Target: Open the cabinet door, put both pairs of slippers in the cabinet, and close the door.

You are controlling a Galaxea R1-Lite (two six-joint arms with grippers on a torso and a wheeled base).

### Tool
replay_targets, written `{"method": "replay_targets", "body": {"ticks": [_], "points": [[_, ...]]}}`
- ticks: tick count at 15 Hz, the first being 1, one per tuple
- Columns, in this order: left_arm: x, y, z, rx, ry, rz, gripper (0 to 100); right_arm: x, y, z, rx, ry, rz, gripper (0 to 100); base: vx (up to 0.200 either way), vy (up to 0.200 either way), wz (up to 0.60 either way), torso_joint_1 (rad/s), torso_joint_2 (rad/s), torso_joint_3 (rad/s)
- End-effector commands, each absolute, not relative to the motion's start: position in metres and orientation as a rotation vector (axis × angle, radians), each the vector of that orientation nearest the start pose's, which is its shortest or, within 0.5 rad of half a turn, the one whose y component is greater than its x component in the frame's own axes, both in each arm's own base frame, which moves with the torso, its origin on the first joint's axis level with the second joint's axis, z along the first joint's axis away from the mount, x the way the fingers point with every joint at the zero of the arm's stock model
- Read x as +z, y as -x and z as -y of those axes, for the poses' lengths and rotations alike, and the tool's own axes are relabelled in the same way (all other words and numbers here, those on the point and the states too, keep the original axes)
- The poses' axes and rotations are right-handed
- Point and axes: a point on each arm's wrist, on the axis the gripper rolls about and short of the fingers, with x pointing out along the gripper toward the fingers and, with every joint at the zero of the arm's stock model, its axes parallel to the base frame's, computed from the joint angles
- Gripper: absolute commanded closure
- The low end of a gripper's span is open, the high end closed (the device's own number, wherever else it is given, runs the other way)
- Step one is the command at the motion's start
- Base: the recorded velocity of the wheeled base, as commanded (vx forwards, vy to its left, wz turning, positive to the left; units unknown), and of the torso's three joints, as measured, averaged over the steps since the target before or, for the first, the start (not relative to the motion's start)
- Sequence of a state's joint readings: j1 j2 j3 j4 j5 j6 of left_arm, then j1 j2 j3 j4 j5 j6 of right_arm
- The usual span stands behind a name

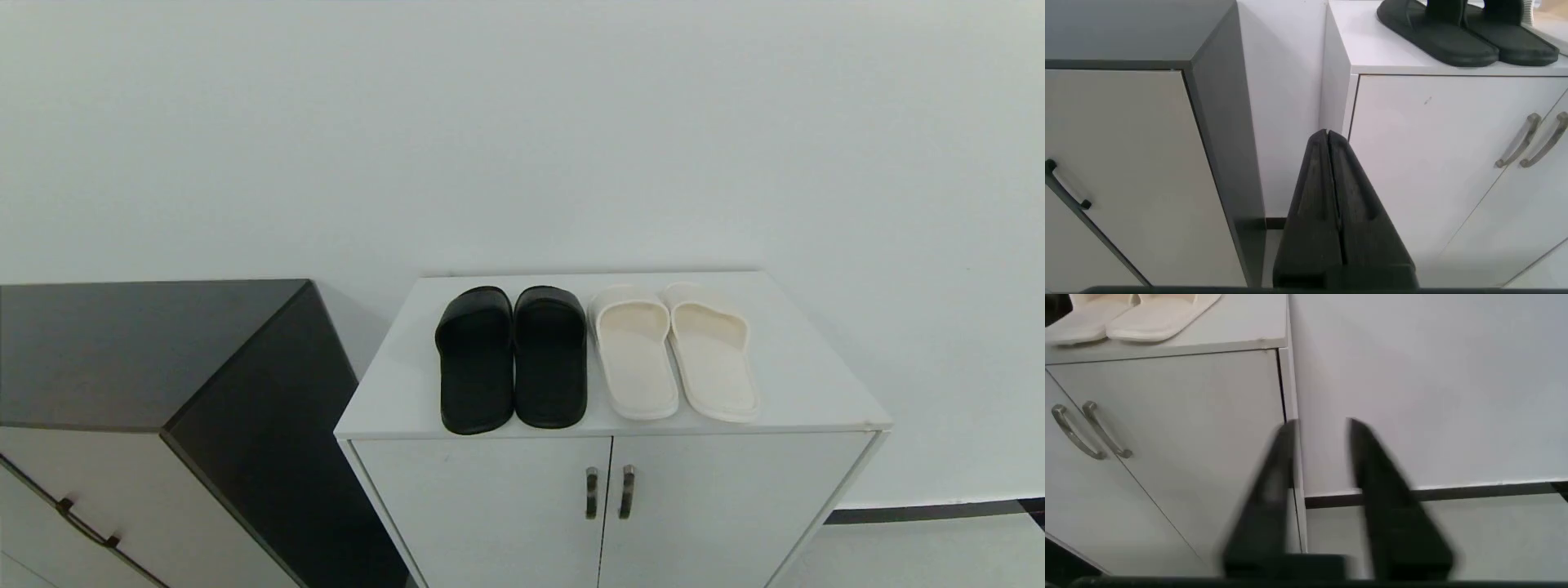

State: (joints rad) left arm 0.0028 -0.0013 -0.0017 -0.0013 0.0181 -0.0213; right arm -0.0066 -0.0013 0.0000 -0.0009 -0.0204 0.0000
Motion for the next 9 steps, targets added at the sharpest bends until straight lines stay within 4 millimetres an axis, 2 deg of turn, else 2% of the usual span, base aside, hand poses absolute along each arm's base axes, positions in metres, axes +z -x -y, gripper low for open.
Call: {"method": "replay_targets", "body": {"ticks": [1,5,6,7,9], "points": [[0.076,0.023,0.000,0.021,0.021,0.003,100,0.075,0.023,0.000,-0.025,0.015,0.000,0,0.000,0.000,0.00,0.000,0.00,0.000],[0.076,0.023,0.000,0.023,0.023,0.003,100,0.077,0.023,0.001,-0.058,-0.072,0.019,0,0.000,0.000,0.00,0.000,0.00,0.000],[0.076,0.023,0.000,0.021,0.020,0.003,100,0.107,0.030,0.001,-0.041,-0.092,0.151,0,0.000,0.000,0.00,0.000,0.00,0.000],[0.076,0.023,0.000,0.021,0.020,0.003,100,0.144,0.036,0.000,0.021,-0.118,0.197,0,0.000,0.000,0.00,0.000,0.00,0.000],[0.076,0.023,0.000,0.021,0.020,0.003,100,0.153,0.025,-0.003,0.133,-0.104,0.036,0,0.000,0.000,0.00,0.000,0.00,0.000]]}}
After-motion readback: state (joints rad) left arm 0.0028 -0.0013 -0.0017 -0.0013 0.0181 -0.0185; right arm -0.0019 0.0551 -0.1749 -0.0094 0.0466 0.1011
